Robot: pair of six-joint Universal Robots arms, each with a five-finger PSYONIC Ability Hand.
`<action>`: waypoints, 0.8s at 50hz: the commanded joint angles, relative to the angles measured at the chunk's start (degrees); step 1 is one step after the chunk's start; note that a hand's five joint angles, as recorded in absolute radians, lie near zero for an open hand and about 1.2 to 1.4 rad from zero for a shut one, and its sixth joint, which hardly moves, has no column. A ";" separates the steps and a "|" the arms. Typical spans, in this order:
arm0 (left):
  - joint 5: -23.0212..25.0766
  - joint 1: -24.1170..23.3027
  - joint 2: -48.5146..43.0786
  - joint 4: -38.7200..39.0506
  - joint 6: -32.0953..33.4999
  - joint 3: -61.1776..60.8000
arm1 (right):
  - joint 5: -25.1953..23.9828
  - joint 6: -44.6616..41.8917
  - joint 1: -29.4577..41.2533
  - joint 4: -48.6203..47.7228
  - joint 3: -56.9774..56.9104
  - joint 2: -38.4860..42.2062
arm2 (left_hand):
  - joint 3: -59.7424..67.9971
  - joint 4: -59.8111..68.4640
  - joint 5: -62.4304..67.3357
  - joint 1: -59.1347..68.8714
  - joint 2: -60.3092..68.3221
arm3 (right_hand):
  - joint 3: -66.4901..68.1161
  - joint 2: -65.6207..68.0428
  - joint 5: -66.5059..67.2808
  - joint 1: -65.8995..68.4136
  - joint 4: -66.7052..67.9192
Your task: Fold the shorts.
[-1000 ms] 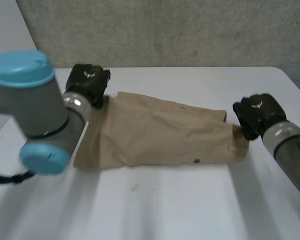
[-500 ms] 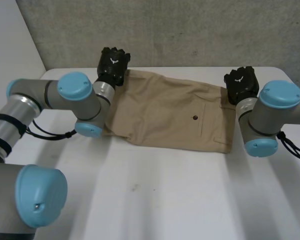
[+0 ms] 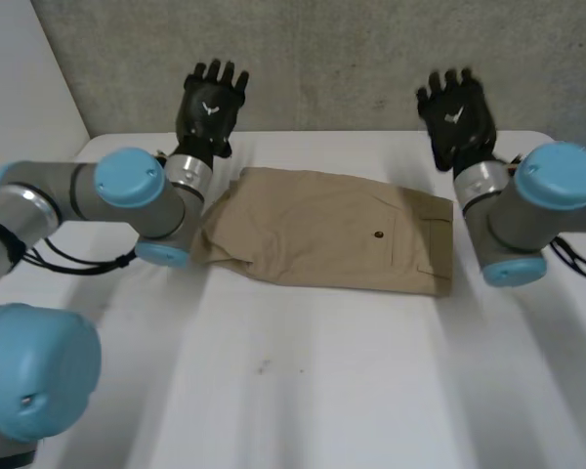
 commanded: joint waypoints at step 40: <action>-5.45 -0.15 42.86 -14.06 -20.16 -65.83 | 4.03 18.84 -0.23 21.74 20.79 -5.48 | 0.25 0.68 -0.22 1.30 0.96 | 20.69 20.46 19.20 21.48 19.80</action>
